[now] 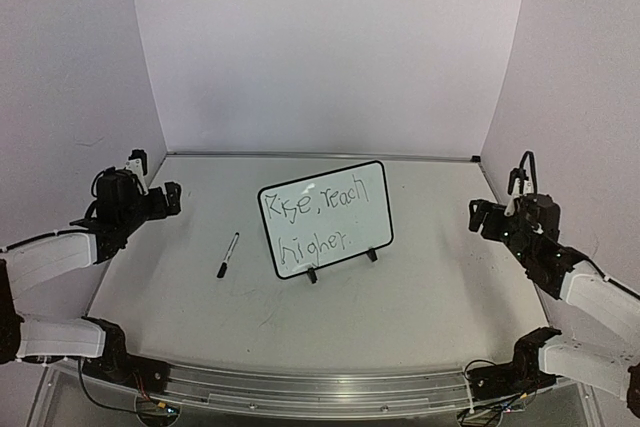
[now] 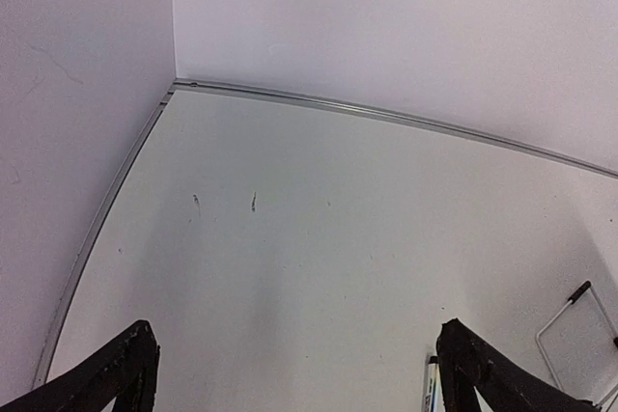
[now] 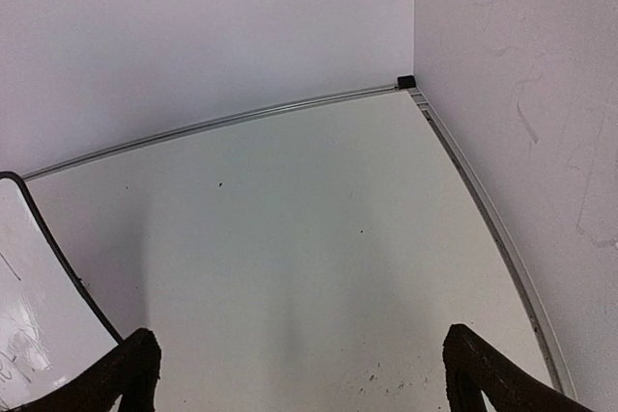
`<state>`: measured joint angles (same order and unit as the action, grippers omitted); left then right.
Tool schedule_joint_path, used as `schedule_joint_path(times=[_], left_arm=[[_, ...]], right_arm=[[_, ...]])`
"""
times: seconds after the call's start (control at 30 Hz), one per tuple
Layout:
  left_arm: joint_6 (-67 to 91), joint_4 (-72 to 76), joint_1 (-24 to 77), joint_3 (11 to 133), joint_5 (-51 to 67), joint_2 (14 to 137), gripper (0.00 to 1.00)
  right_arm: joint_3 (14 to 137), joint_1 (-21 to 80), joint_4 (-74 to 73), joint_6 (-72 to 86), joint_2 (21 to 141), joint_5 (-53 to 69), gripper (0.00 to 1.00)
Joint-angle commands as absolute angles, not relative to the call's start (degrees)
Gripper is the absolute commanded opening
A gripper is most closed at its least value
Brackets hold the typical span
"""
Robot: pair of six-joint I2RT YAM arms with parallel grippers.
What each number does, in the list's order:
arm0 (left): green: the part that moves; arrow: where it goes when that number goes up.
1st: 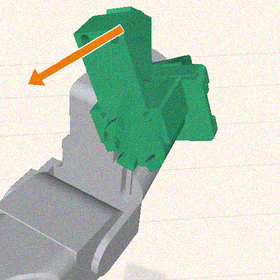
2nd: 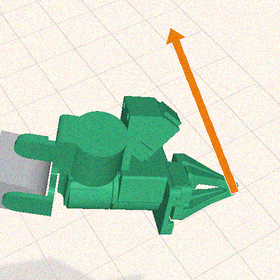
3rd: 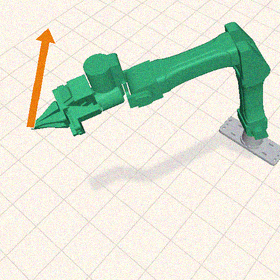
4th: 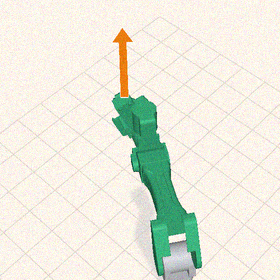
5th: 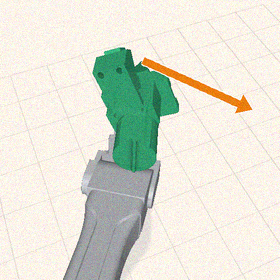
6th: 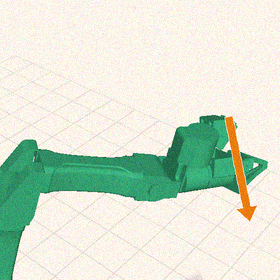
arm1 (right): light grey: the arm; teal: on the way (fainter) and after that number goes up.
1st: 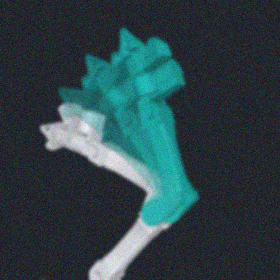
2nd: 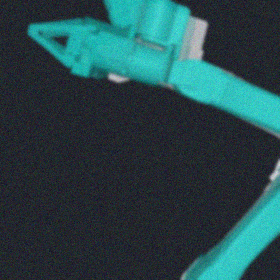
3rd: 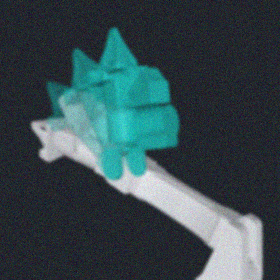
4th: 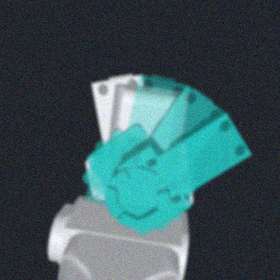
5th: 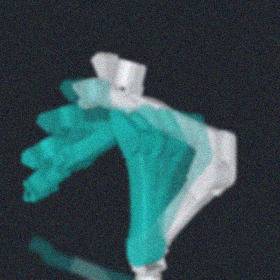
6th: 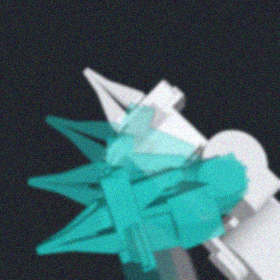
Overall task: Write a sentence on the whiteboard
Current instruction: Reset both arms
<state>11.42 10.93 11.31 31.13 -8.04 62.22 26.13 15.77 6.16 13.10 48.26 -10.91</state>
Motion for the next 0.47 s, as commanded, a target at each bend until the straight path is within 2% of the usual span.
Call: schedule_joint_path(times=[0.0,0.43], left_arm=[[9.91,17.05,11.31,28.0,-11.48,60.66,0.99],[8.83,20.17,11.29,26.24,-12.53,60.79,0.99]], right_arm=[[23.42,15.63,15.8,10.41,47.38,-13.26,0.98],[24.6,15.58,17.67,9.07,52.25,-12.61,0.98]])
